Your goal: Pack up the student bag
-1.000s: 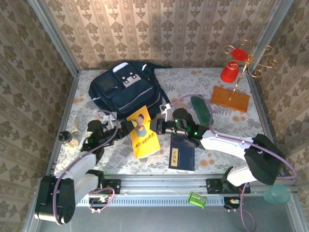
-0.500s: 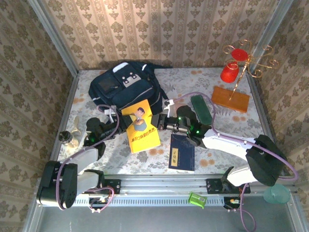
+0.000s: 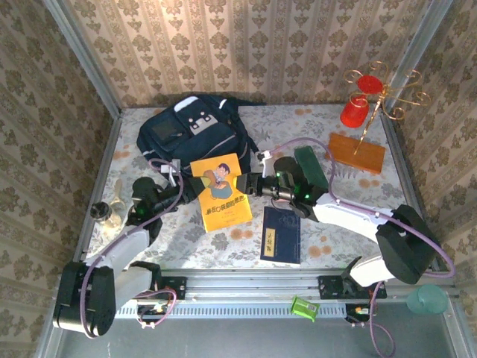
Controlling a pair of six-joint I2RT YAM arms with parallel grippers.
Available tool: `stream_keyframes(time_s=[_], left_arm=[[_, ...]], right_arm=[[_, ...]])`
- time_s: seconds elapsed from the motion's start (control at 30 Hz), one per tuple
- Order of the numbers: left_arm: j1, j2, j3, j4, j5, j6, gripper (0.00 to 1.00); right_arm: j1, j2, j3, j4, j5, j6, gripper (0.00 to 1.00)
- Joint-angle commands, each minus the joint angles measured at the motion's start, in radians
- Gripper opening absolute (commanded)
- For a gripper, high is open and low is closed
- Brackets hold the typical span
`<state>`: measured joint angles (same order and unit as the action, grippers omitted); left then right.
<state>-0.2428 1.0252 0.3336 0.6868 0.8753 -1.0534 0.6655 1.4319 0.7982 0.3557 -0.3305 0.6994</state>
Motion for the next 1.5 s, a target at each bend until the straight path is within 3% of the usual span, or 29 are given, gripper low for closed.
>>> stream_keyframes(time_s=[0.0, 0.13, 0.4, 0.47, 0.57, 0.73, 0.77, 0.83, 0.9, 1.0, 1.1, 1.23, 1.47], left_arm=[[-0.01, -0.044, 0.064, 0.026, 0.012, 0.011, 0.0], [-0.015, -0.042, 0.088, 0.077, 0.031, -0.038, 0.0], [-0.026, -0.013, 0.107, 0.161, 0.017, -0.112, 0.0], [-0.027, 0.0, 0.107, 0.185, -0.001, -0.131, 0.0], [-0.018, 0.016, 0.102, 0.18, -0.056, -0.13, 0.0], [-0.016, 0.08, 0.13, 0.101, -0.123, -0.039, 0.0], [-0.017, 0.096, 0.139, 0.086, -0.127, -0.018, 0.04], [-0.014, 0.123, 0.175, -0.01, -0.158, 0.093, 0.38], [-0.025, 0.13, 0.241, -0.244, -0.276, 0.276, 0.61], [-0.101, 0.178, 0.398, -0.593, -0.574, 0.602, 0.76], [-0.16, 0.291, 0.522, -0.715, -0.763, 0.8, 0.8], [-0.193, 0.477, 0.682, -0.836, -0.822, 0.95, 0.83], [-0.3, 0.707, 0.872, -0.954, -0.951, 1.151, 0.88]], right_arm=[[-0.066, 0.034, 0.031, -0.044, -0.145, -0.055, 0.71], [-0.066, 0.089, 0.048, 0.018, -0.291, -0.048, 0.98], [-0.038, 0.173, 0.026, 0.386, -0.462, 0.117, 0.99], [-0.026, 0.19, 0.027, 0.472, -0.478, 0.171, 0.93], [-0.035, 0.198, -0.004, 0.605, -0.453, 0.272, 0.71], [-0.067, 0.165, -0.055, 0.659, -0.37, 0.337, 0.19], [-0.072, 0.157, -0.057, 0.646, -0.357, 0.333, 0.13], [-0.095, 0.127, -0.06, 0.568, -0.318, 0.315, 0.06], [-0.134, 0.094, -0.06, 0.471, -0.29, 0.281, 0.01], [-0.213, 0.042, -0.066, 0.342, -0.253, 0.258, 0.0], [-0.285, -0.032, -0.06, 0.186, -0.203, 0.217, 0.0], [-0.324, -0.145, 0.004, -0.14, -0.052, 0.063, 0.0], [-0.347, -0.249, -0.003, -0.284, 0.047, -0.039, 0.0]])
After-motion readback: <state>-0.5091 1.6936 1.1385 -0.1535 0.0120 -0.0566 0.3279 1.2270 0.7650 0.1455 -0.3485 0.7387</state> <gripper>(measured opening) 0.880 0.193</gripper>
